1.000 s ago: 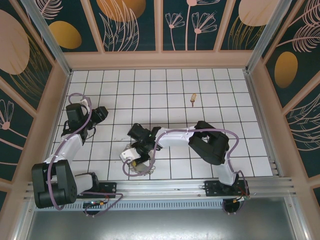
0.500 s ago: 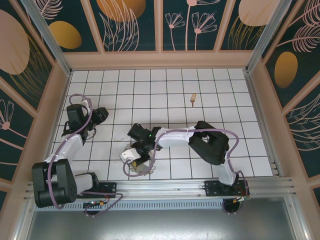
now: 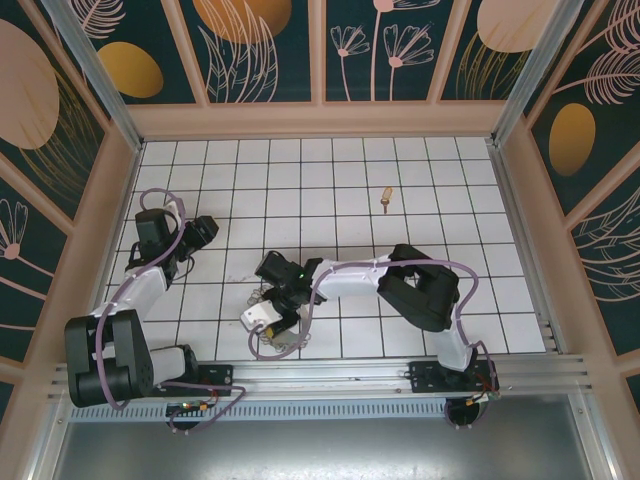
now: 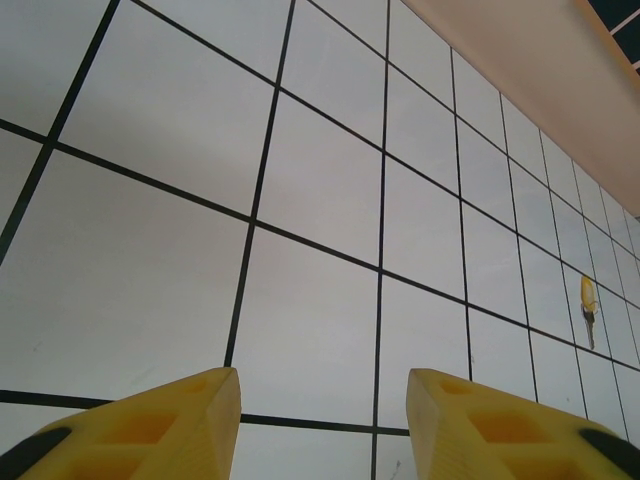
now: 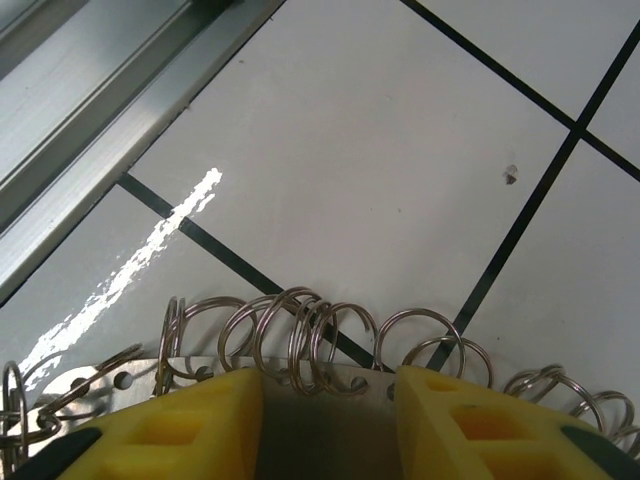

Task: Put the keys on the keyring

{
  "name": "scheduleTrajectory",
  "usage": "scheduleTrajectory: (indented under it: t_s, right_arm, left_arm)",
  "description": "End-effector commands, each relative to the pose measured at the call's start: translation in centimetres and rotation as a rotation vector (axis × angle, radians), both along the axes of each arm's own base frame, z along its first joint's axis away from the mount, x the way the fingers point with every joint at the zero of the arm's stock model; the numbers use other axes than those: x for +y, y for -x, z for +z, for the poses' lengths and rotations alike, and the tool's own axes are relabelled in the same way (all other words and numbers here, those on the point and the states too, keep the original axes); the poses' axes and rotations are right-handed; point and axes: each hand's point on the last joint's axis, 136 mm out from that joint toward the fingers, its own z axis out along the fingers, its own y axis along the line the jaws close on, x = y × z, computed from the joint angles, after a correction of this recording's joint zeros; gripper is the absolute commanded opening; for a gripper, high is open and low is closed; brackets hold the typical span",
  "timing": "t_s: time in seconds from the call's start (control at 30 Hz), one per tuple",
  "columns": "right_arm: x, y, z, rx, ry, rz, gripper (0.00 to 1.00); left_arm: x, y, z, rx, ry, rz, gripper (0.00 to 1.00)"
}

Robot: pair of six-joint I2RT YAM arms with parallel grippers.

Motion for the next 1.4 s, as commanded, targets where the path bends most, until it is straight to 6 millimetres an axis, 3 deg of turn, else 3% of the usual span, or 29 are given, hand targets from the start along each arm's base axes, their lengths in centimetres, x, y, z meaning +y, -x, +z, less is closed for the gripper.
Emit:
scheduleTrajectory:
  t_s: [0.0, 0.13, 0.43, 0.73, 1.13, 1.37]
  right_arm:
    - [0.1, 0.9, 0.8, 0.005, -0.037, 0.043, 0.36]
    - [0.2, 0.8, 0.9, 0.003, -0.046, 0.036, 0.27]
    - [0.8, 0.2, 0.9, 0.047, -0.066, -0.018, 0.28]
    - [1.6, -0.3, 0.5, 0.088, -0.056, -0.060, 0.20]
    - [1.4, -0.4, -0.3, 0.115, 0.030, -0.051, 0.25]
    - [1.1, -0.2, -0.3, 0.099, 0.029, -0.025, 0.13]
  left_arm:
    - [-0.1, -0.1, 0.1, -0.013, 0.025, -0.003, 0.48]
    - [-0.1, 0.0, 0.3, -0.017, 0.023, -0.005, 0.48]
    - [-0.1, 0.4, 0.0, -0.016, 0.024, 0.001, 0.48]
    - [-0.1, 0.2, 0.1, -0.021, 0.025, 0.000, 0.48]
    - [0.6, 0.6, 0.6, -0.045, -0.044, 0.016, 0.48]
    - [0.7, 0.5, 0.8, -0.044, -0.056, 0.015, 0.48]
